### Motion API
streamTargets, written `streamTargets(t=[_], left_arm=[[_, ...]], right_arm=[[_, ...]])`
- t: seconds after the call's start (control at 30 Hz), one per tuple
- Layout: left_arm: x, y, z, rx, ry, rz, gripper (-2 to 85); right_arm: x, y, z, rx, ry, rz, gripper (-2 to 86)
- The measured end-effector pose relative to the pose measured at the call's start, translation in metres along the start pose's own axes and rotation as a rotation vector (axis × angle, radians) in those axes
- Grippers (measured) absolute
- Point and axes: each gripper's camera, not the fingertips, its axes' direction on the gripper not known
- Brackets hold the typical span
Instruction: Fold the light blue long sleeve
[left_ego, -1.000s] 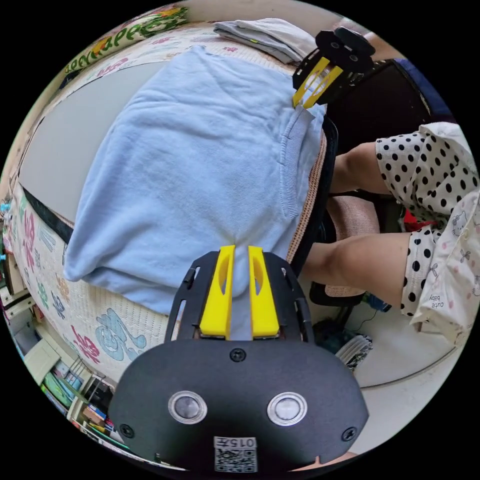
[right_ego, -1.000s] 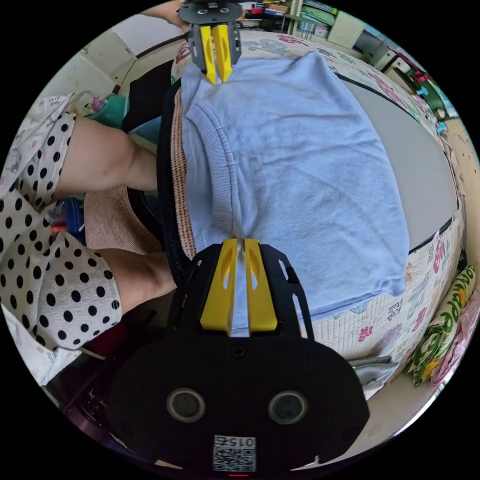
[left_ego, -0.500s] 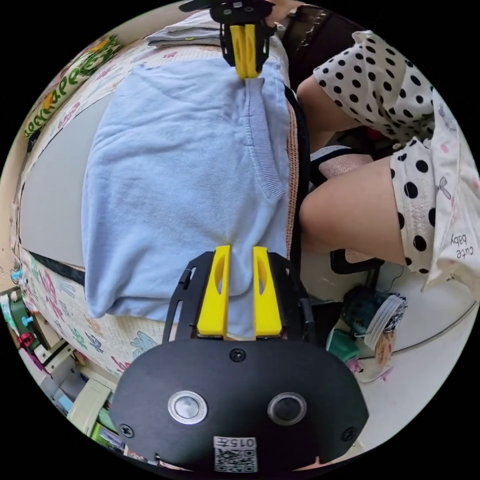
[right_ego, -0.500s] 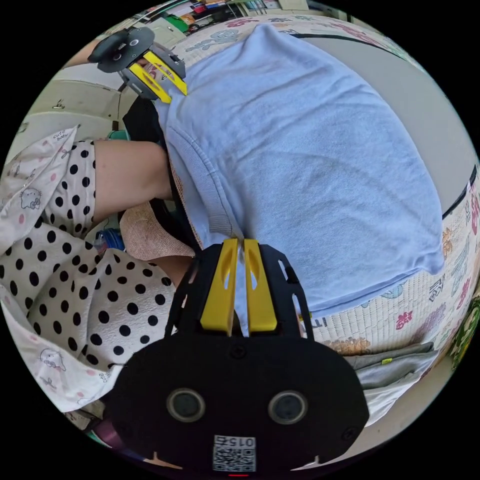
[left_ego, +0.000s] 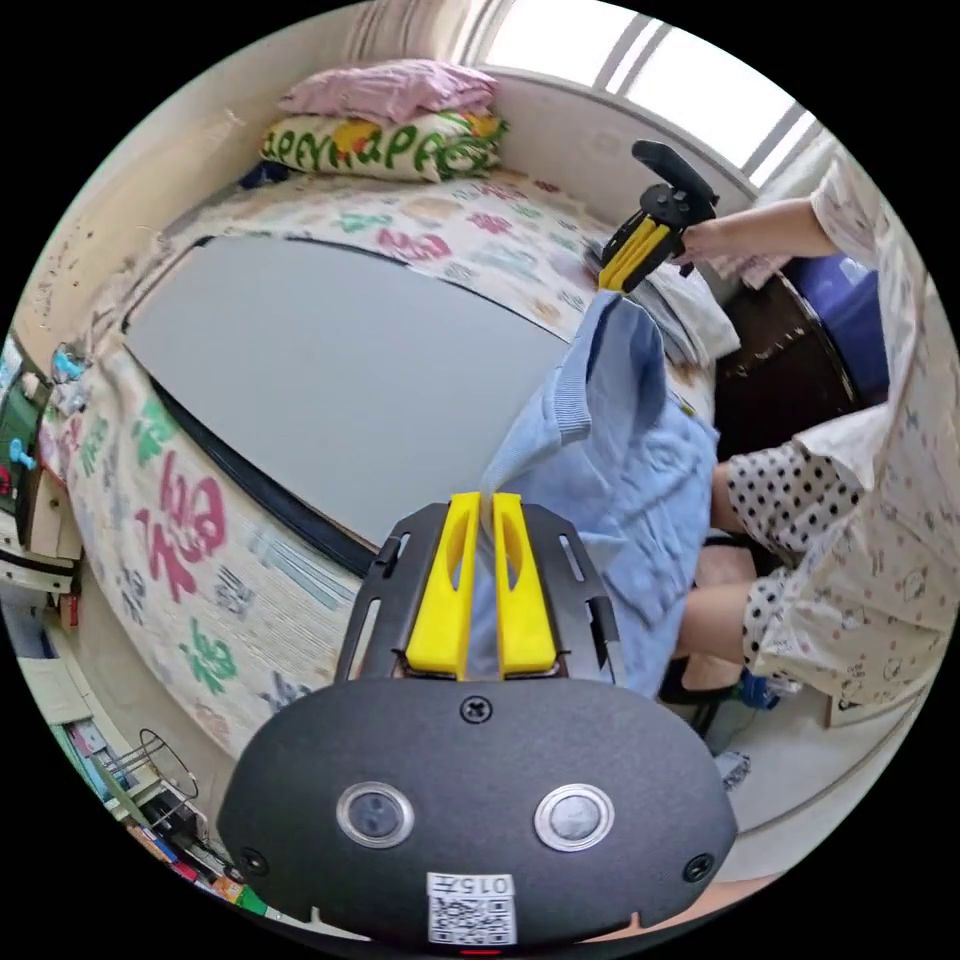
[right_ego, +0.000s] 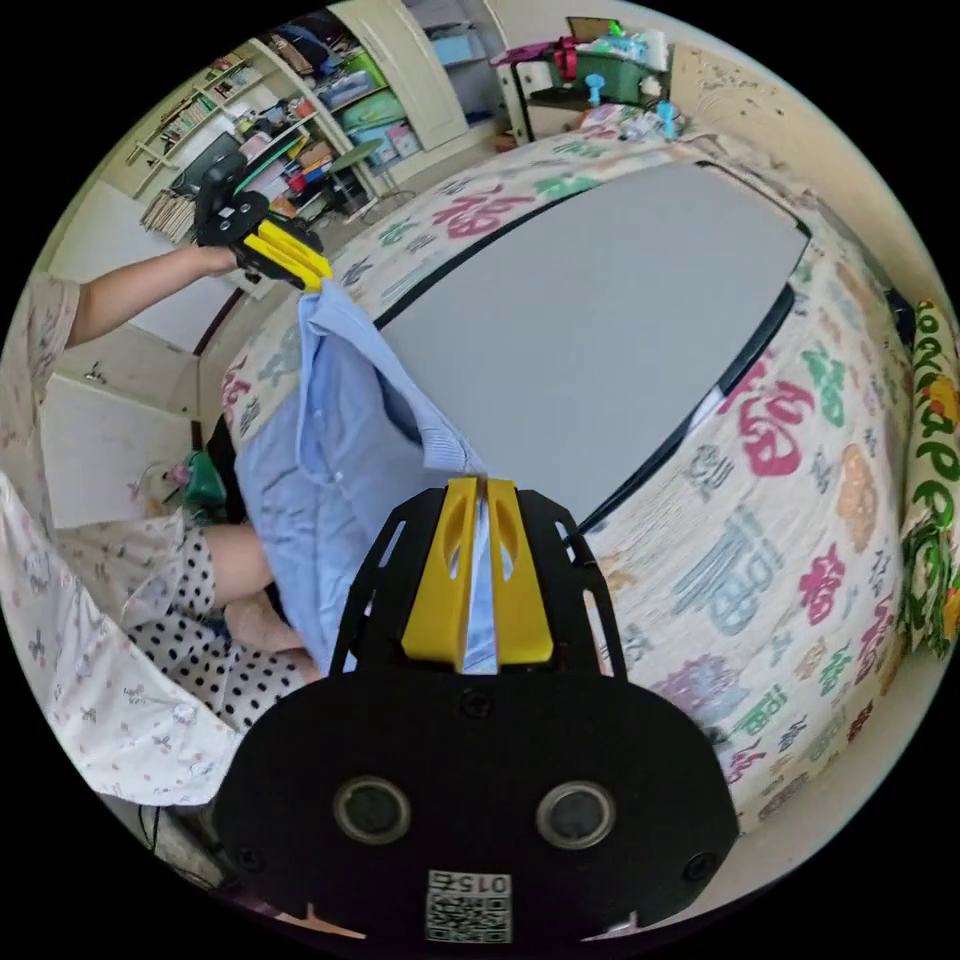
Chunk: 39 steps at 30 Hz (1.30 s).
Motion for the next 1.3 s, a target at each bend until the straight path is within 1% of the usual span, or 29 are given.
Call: streamTargets(t=[0.03, 0.1, 0.13, 0.17, 0.2, 0.23, 0.3, 0.37, 0.47, 0.6, 0.67, 0.77, 0.83, 0.9, 0.93, 1.0, 1.03, 1.1, 1.13, 1.2, 1.23, 1.3], left_arm=[[-0.018, -0.010, 0.002, 0.018, -0.022, -0.014, 1.3], [-0.089, -0.044, 0.021, 0.091, -0.077, -0.105, 1.1], [-0.107, -0.050, 0.028, 0.108, -0.086, -0.137, 1.1], [-0.142, -0.060, 0.043, 0.124, -0.097, -0.213, 0.9], [-0.174, -0.067, 0.060, 0.121, -0.112, -0.292, 0.8], [-0.187, -0.068, 0.069, 0.116, -0.121, -0.326, 0.7], [-0.231, -0.069, 0.109, 0.087, -0.094, -0.442, 0.4], [-0.249, -0.070, 0.135, 0.057, -0.094, -0.490, 0.2], [-0.257, -0.071, 0.165, 0.010, -0.137, -0.498, 0.0], [-0.262, -0.064, 0.183, -0.024, -0.195, -0.538, 0.4], [-0.259, -0.062, 0.182, -0.009, -0.214, -0.564, 0.8], [-0.254, -0.044, 0.162, 0.089, -0.182, -0.652, 1.9], [-0.244, -0.026, 0.142, 0.156, -0.145, -0.664, 2.6], [-0.210, 0.001, 0.113, 0.235, -0.118, -0.625, 3.9], [-0.198, 0.007, 0.106, 0.247, -0.116, -0.612, 4.4], [-0.138, 0.032, 0.087, 0.254, -0.097, -0.564, 5.8], [-0.120, 0.037, 0.086, 0.247, -0.087, -0.553, 6.1], [-0.042, 0.052, 0.091, 0.183, -0.032, -0.525, 6.6], [-0.021, 0.055, 0.094, 0.163, -0.012, -0.525, 6.7], [0.062, 0.059, 0.111, 0.100, 0.113, -0.524, 6.8], [0.082, 0.059, 0.115, 0.090, 0.149, -0.528, 6.8], [0.153, 0.049, 0.124, 0.077, 0.254, -0.536, 7.2]], right_arm=[[0.017, -0.011, -0.005, 0.022, 0.035, 0.004, 0.5], [0.083, -0.055, -0.015, 0.108, 0.146, 0.058, 0.5], [0.099, -0.065, -0.014, 0.126, 0.166, 0.077, 0.5], [0.132, -0.084, -0.010, 0.152, 0.198, 0.130, 0.5], [0.166, -0.099, -0.002, 0.168, 0.208, 0.202, 0.5], [0.181, -0.106, 0.002, 0.174, 0.201, 0.229, 0.5], [0.228, -0.125, 0.031, 0.130, 0.201, 0.306, 0.5], [0.250, -0.134, 0.054, 0.094, 0.219, 0.337, 0.5], [0.271, -0.138, 0.081, 0.068, 0.241, 0.380, 0.7], [0.291, -0.130, 0.099, 0.053, 0.282, 0.370, 1.5], [0.303, -0.121, 0.093, 0.080, 0.257, 0.397, 2.3], [0.319, -0.086, 0.063, 0.202, 0.144, 0.425, 3.0], [0.319, -0.054, 0.037, 0.272, 0.084, 0.432, 3.2], [0.295, -0.002, 0.009, 0.316, -0.016, 0.350, 4.2], [0.285, 0.013, 0.004, 0.314, -0.026, 0.332, 4.6], [0.244, 0.076, 0.001, 0.249, -0.075, 0.314, 6.0], [0.235, 0.092, 0.004, 0.222, -0.099, 0.326, 6.3], [0.198, 0.157, 0.028, 0.088, -0.226, 0.413, 7.4], [0.189, 0.173, 0.034, 0.053, -0.249, 0.439, 7.6], [0.154, 0.232, 0.055, -0.057, -0.300, 0.554, 8.2], [0.147, 0.245, 0.057, -0.069, -0.307, 0.581, 8.2], [0.126, 0.279, 0.060, -0.097, -0.307, 0.650, 8.3]])
